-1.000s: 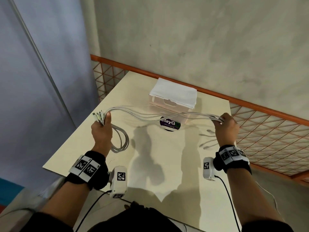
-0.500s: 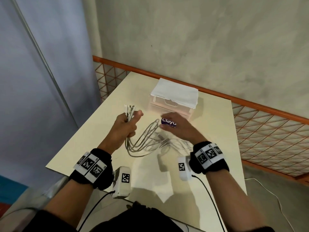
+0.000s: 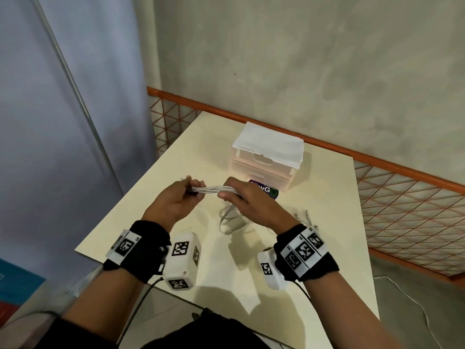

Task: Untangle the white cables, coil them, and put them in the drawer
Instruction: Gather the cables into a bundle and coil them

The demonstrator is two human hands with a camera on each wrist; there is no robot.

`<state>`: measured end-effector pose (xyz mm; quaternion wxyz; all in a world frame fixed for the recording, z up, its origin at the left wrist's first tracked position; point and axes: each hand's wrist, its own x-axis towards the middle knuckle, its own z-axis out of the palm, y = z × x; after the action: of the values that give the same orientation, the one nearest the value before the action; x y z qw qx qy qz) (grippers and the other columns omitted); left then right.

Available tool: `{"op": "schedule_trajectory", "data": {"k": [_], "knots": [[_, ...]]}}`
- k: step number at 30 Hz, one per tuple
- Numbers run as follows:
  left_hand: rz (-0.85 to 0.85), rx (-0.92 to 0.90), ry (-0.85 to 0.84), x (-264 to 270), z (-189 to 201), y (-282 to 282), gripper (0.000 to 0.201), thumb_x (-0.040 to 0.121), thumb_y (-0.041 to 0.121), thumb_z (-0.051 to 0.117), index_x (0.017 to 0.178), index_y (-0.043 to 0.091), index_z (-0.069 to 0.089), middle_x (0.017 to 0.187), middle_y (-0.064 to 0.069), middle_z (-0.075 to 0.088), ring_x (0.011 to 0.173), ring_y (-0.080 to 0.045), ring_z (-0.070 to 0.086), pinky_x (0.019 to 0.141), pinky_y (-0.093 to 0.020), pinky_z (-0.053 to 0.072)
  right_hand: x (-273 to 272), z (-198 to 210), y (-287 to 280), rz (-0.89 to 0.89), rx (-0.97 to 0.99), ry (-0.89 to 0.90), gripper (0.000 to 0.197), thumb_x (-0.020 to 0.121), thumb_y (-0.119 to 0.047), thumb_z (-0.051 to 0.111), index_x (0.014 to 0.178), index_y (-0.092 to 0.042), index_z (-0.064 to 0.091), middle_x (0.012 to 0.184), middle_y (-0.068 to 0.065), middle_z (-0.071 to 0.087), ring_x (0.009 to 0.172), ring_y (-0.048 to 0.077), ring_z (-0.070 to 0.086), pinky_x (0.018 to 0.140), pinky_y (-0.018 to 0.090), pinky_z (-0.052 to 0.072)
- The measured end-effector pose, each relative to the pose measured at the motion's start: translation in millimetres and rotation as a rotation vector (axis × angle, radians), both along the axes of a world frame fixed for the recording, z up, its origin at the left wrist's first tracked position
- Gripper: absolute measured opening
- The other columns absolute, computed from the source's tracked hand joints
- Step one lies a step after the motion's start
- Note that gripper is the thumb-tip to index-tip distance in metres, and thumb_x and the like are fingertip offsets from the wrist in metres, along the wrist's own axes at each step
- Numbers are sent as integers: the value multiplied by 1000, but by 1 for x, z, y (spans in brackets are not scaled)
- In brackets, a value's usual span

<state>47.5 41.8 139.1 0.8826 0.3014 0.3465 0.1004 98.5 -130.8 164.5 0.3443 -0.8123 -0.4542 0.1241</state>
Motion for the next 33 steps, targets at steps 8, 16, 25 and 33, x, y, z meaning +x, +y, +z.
{"op": "schedule_trajectory", "data": {"k": [8,16,25,33], "knots": [[-410,696,30,-10,-10,-19,42,90,32,60,127,11,57,135,2,48,129,-10,43,97,-22,31,16,30,-11,54,-240,94,29,99,-36,39,83,-16,52,75,-10,54,71,8,51,65,22,39],[-821,787,-207,-17,11,-38,50,96,56,24,63,19,33,57,4,22,49,-15,24,54,-22,38,39,41,-31,-57,-101,223,41,89,-45,56,64,-12,56,53,0,44,43,9,39,47,18,34],[-544,641,-349,-8,37,-23,39,95,46,35,66,21,34,54,11,20,42,-3,15,41,-18,14,39,-23,-44,-188,323,601,36,90,-44,45,79,-11,54,56,-8,40,52,10,45,71,26,46],[-499,800,-314,-4,29,-27,36,101,36,31,70,18,36,59,6,19,45,-5,18,42,-18,18,8,-31,-37,-309,336,593,35,102,-33,28,78,-13,43,62,-5,32,57,11,38,62,19,38]]}}
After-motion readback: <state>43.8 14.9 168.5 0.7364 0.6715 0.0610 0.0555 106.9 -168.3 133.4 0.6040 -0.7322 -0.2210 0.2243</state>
